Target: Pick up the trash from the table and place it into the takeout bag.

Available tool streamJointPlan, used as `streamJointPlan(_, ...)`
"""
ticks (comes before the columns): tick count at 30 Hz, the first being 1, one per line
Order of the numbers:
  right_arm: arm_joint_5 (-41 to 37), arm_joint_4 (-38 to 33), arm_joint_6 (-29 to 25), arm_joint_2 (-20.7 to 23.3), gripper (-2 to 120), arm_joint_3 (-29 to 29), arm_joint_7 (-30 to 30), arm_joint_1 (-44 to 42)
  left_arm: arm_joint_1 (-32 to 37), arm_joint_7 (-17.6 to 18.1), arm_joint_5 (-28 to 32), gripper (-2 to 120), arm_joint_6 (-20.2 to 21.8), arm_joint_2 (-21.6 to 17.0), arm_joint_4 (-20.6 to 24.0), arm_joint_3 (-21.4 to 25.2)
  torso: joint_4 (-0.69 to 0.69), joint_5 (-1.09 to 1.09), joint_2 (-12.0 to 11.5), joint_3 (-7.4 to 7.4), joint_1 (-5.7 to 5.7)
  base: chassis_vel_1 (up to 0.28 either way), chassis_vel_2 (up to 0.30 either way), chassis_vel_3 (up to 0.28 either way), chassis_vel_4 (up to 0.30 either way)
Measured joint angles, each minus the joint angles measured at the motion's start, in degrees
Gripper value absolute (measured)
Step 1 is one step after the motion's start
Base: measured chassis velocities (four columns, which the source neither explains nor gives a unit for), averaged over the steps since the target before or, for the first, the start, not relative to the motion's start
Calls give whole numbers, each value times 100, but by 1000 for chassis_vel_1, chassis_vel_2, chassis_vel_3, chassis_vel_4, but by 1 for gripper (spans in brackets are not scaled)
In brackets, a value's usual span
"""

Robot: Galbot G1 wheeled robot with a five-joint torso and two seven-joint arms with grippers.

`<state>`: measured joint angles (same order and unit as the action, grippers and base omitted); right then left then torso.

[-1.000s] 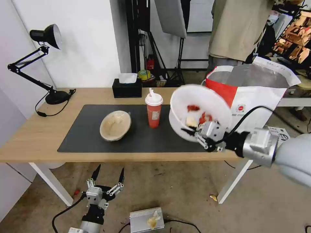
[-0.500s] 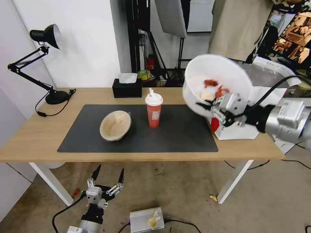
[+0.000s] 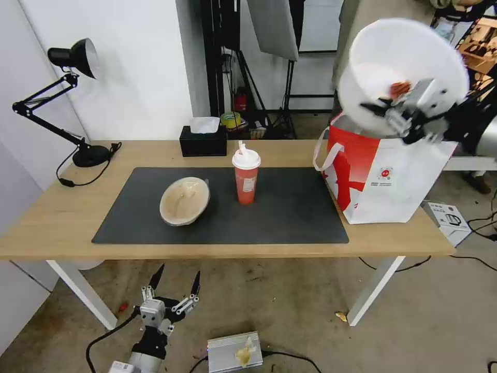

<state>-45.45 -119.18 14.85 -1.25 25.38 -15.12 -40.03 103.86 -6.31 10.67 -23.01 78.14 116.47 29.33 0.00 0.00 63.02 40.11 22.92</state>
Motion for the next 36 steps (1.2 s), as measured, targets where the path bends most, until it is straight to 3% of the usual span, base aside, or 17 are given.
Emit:
streamJointPlan(16,673,1007,-220,-475,0,-374,-12,158,56,-31,-87,100,3,-27,50,-26,0,0,0,0,0,0,0,0,0)
streamJointPlan(22,961,1465,-353,-872,0,-711,-75,348,137,-36,-158,100,7,-36,63,-26,0,1,0,0,0,0,0,0,0)
streamJointPlan(36,1356,2139,-394,-1786,0,-2113,-96,1832,223,-39,-222,100,13,1,37,28,1,0,-1,1,1,0,0,0,0)
